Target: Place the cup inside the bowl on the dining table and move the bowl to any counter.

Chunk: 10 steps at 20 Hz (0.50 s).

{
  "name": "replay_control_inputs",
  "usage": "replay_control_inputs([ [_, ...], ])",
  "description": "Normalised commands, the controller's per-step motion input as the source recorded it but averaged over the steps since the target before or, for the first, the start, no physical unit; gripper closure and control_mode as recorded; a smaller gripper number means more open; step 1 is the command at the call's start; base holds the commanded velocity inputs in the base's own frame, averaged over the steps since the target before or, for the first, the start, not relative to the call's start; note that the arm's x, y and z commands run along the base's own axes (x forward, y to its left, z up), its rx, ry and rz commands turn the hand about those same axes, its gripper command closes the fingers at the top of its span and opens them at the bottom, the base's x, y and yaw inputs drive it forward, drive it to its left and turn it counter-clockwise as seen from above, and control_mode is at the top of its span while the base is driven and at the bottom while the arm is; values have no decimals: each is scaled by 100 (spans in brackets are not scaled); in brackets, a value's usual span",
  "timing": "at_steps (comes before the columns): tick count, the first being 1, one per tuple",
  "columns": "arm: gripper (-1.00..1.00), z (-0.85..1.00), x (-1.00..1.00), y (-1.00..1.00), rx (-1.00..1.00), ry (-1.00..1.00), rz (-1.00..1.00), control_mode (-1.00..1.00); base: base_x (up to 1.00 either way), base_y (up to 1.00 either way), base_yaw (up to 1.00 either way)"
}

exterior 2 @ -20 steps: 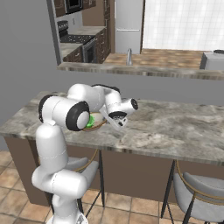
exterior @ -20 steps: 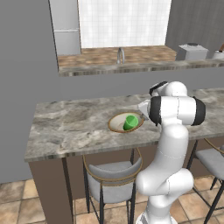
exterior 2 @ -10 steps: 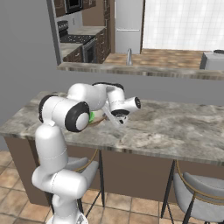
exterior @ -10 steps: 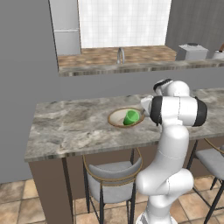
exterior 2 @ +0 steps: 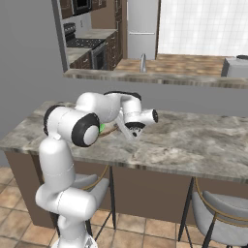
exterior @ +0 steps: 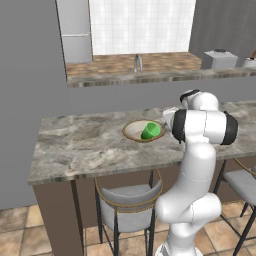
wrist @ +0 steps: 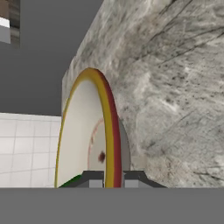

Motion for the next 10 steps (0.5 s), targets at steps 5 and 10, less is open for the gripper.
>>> replay_control_inputs([
  [5,100,31,-18,-4,2,-3,0,-100,0,0,0],
  [10,100,34,-28,-1,0,-2,0,-100,0,0,0],
])
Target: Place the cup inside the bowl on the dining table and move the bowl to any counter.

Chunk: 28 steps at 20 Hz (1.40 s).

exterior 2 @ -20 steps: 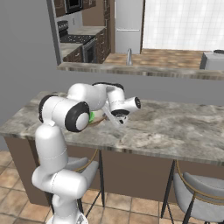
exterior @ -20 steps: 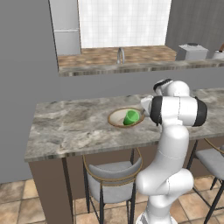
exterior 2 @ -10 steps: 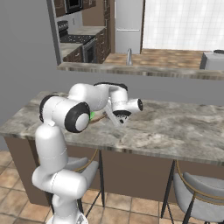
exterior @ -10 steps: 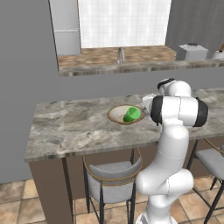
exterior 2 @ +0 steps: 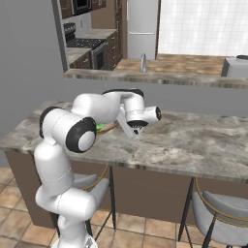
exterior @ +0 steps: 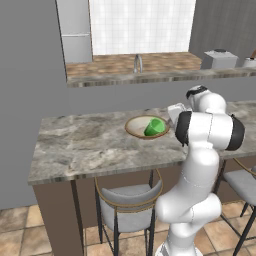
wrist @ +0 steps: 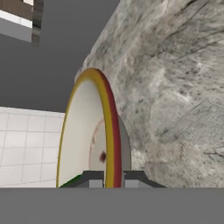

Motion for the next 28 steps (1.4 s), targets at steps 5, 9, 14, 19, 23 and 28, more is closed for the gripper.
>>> replay_control_inputs([
  [5,100,22,-36,0,0,0,0,-100,0,0,0],
  [9,100,18,-43,0,-1,0,0,-100,0,0,0],
  [14,100,11,-44,0,0,0,0,-100,0,0,0],
  [19,100,13,-38,0,0,0,0,-100,0,0,0],
  [23,100,17,-38,0,0,0,0,-100,0,0,0],
  [28,100,17,-34,-1,0,0,0,-100,0,0,0],
])
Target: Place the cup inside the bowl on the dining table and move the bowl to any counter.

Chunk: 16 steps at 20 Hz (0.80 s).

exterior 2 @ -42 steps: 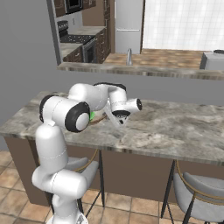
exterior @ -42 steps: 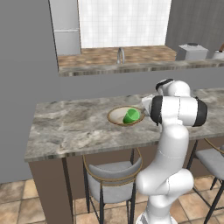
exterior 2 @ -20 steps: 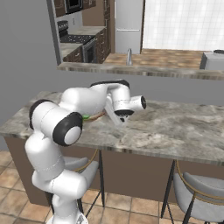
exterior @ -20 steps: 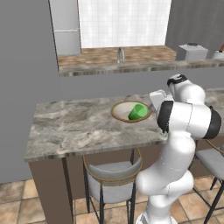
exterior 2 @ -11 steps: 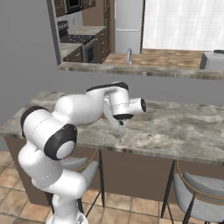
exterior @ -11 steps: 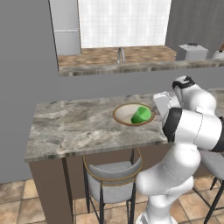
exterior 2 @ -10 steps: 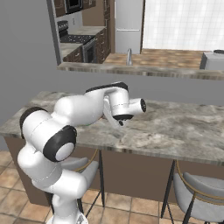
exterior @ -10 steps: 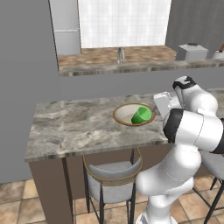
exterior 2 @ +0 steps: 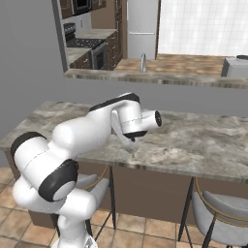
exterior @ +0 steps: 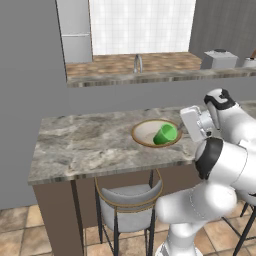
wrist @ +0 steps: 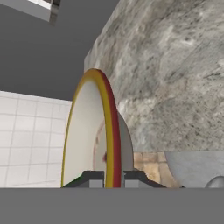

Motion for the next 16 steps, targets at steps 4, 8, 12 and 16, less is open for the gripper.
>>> replay_control_inputs([
  [4,100,18,-31,-1,0,0,0,-100,0,0,0],
  [8,100,14,-29,-1,0,0,0,-100,0,0,0],
  [12,100,13,-26,0,0,0,0,-100,0,0,0],
  [16,100,5,-18,0,0,0,0,-100,0,0,0],
])
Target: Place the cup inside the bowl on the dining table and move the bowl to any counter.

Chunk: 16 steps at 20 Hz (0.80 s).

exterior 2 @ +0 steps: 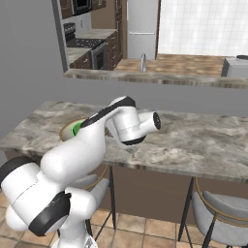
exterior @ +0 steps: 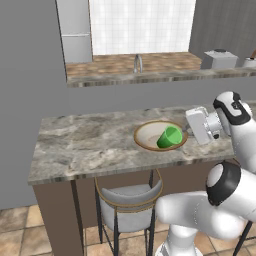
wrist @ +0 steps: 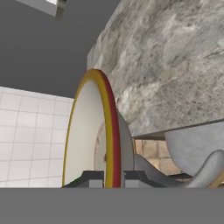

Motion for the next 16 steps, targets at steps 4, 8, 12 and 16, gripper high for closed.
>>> replay_control_inputs([
  [4,100,0,0,0,0,0,0,-100,0,0,0],
  [8,100,0,0,0,0,0,0,-100,0,0,0],
  [12,100,0,0,0,0,0,0,-100,0,0,0],
  [16,100,0,0,0,0,0,0,-100,0,0,0],
])
